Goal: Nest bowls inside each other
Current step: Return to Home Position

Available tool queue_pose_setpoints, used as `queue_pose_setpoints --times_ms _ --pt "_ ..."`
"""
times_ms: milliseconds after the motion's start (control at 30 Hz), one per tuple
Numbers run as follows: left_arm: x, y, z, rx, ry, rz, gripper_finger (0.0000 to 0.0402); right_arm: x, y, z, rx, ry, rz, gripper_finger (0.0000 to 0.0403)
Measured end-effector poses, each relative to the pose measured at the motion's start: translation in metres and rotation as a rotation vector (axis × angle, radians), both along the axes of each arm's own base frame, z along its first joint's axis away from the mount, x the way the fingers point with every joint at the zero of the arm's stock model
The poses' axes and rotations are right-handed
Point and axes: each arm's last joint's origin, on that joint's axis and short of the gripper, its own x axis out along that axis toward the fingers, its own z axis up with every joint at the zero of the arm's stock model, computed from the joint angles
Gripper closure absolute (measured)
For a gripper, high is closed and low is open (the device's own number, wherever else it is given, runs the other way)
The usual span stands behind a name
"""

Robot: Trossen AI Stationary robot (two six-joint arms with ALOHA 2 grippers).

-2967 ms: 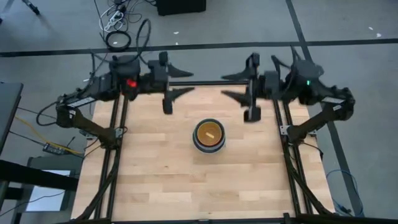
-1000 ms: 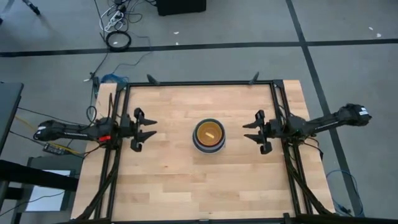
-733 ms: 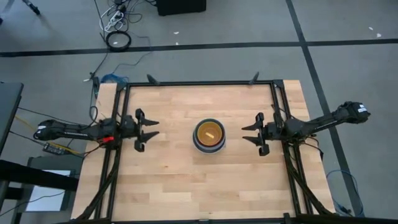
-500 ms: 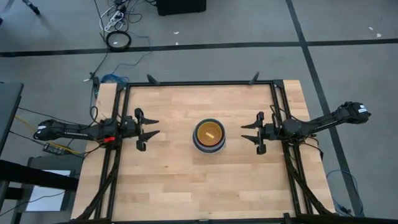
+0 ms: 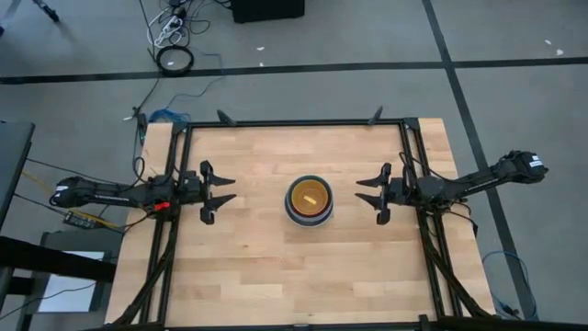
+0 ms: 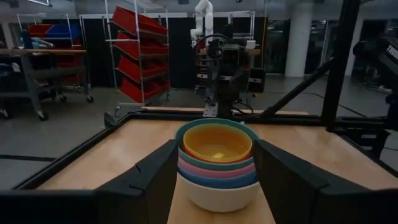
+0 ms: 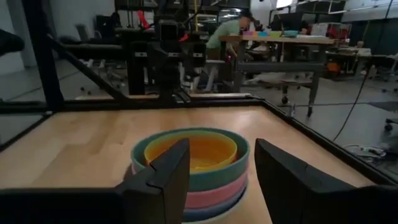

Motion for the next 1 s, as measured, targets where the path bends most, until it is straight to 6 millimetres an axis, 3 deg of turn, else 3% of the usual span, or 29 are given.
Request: queue_pose_setpoints --times_ms 167,1000 --pt "0.0 0.0 0.0 0.0 0.0 -0.001 0.0183 -0.0002 0.0021 0.0068 -0.048 -0.061 0.071 0.0234" --pt "0.0 0.0 -0.0003 -0.001 0.001 -0.002 0.0183 -0.0001 0.0021 0.0072 -0.028 -0.066 0.072 0.0234"
